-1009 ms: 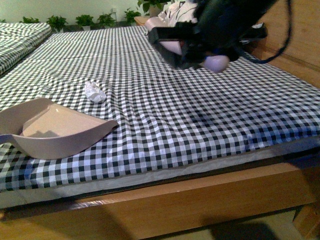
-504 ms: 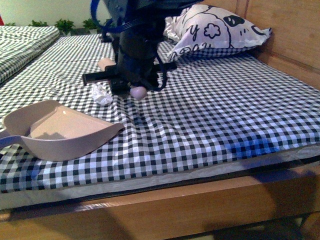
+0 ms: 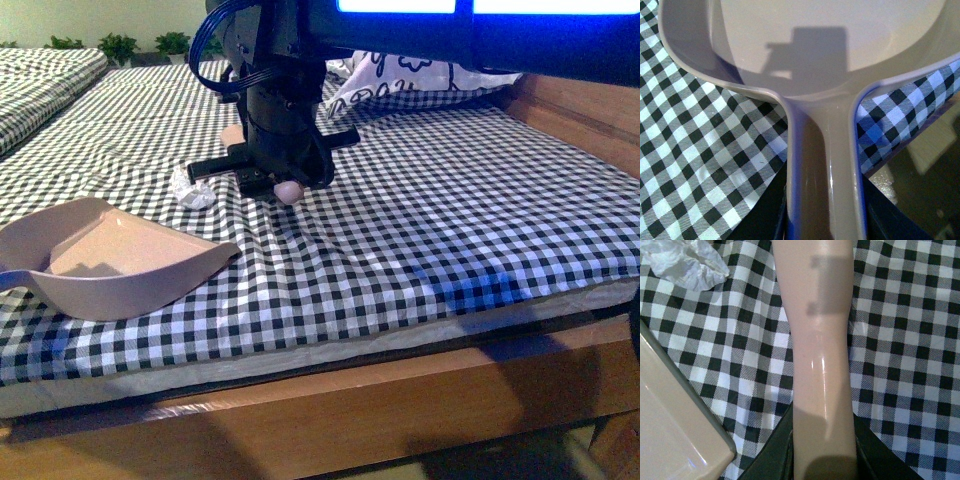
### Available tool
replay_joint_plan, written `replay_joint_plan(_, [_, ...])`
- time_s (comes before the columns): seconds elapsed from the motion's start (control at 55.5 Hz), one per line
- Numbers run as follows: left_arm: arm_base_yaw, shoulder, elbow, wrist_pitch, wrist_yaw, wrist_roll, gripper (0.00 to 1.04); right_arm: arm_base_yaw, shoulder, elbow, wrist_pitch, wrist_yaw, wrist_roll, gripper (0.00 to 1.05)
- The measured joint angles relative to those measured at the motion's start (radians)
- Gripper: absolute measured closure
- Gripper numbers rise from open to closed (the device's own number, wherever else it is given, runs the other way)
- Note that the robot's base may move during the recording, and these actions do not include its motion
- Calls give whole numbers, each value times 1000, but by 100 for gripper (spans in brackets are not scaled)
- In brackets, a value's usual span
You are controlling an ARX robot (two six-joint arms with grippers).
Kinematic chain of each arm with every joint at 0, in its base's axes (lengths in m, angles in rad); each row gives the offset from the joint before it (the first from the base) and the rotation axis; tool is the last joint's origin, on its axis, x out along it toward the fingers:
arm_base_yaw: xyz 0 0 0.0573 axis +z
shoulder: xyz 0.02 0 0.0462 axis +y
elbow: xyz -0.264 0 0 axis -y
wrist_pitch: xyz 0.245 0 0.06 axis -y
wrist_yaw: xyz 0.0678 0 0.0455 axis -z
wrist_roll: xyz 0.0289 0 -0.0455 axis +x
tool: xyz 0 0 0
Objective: Clean up trash
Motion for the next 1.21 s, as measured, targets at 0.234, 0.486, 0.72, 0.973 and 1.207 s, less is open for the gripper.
replay_joint_plan(0.234, [0, 0, 0, 0, 0, 1, 79, 1, -77, -135, 1, -356, -113, 85])
replay_joint_plan(0.486, [0, 0, 0, 0, 0, 2, 79, -49, -406, -525, 102, -812, -254, 85])
replay_joint_plan(0.72, [0, 0, 0, 0, 0, 2, 79, -176, -597, -664, 241, -692, -274, 85])
replay_joint_plan(0.973, [0, 0, 0, 0, 1, 2, 79, -193, -607, -875, 475, -499, -163, 85])
replay_joint_plan(1.207, [0, -5, -59, 220, 8, -142, 79, -298, -829, -1151, 652, -492, -15, 85])
